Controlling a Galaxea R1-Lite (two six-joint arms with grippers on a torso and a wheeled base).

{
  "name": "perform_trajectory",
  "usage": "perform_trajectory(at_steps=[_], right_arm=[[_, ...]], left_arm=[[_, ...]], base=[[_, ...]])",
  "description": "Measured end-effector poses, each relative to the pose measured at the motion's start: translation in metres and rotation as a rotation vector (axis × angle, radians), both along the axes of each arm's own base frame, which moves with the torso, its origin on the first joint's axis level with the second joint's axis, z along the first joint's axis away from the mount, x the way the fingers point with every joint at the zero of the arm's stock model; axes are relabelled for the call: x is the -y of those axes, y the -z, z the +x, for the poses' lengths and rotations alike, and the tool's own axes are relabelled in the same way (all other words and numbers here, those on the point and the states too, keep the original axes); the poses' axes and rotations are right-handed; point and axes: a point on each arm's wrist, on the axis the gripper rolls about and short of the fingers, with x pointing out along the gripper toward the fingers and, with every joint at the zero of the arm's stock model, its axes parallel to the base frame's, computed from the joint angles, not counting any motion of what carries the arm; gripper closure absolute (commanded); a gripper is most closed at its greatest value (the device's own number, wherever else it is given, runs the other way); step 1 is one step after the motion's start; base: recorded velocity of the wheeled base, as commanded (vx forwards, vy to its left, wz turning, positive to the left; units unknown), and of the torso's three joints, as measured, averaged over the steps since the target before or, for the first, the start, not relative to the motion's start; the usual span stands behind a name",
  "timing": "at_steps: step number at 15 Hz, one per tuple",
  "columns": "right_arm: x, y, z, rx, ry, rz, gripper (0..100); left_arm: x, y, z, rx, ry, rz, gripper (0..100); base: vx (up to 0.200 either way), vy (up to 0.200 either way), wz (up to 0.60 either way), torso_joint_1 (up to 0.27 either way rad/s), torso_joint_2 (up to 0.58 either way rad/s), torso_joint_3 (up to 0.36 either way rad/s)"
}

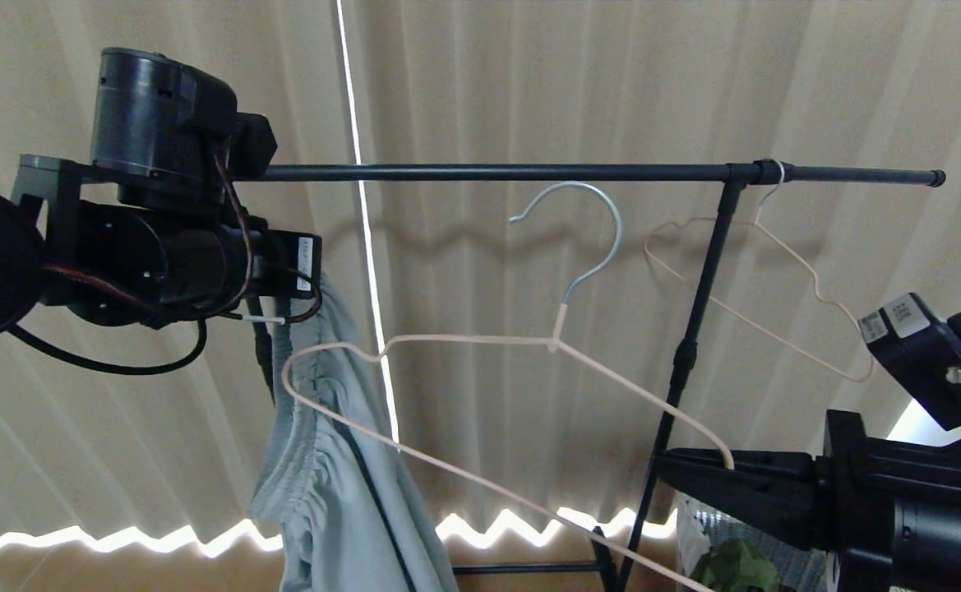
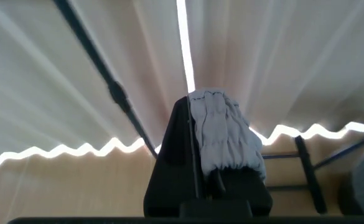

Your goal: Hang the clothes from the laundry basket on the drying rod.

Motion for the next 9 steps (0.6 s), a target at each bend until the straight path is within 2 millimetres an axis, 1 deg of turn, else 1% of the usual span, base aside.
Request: perform_trajectory(at_steps=[4, 7, 9], right_arm=[[-0.011, 0.003, 0.009, -0.001, 0.001, -0.009, 100], [-0.023, 0.004, 0.026, -0.002, 0.081, -0.045, 100], [-0.03, 0.006, 0.036, -0.001, 0.134, -0.071, 100]], left_arm=[[0.001, 0.004, 0.002, -0.012, -0.021, 0.026, 100], [-0.001, 0.004, 0.003, -0.004, -0.076, 0.099, 100], [-0.002, 0.005, 0.003, -0.008, -0.079, 0.134, 100]], base=[[0.0, 0.0, 0.0, 0.0, 0.0, 0.0], [0.0, 0.0, 0.0, 0.0, 0.0, 0.0], [0.0, 0.0, 0.0, 0.0, 0.0, 0.0]])
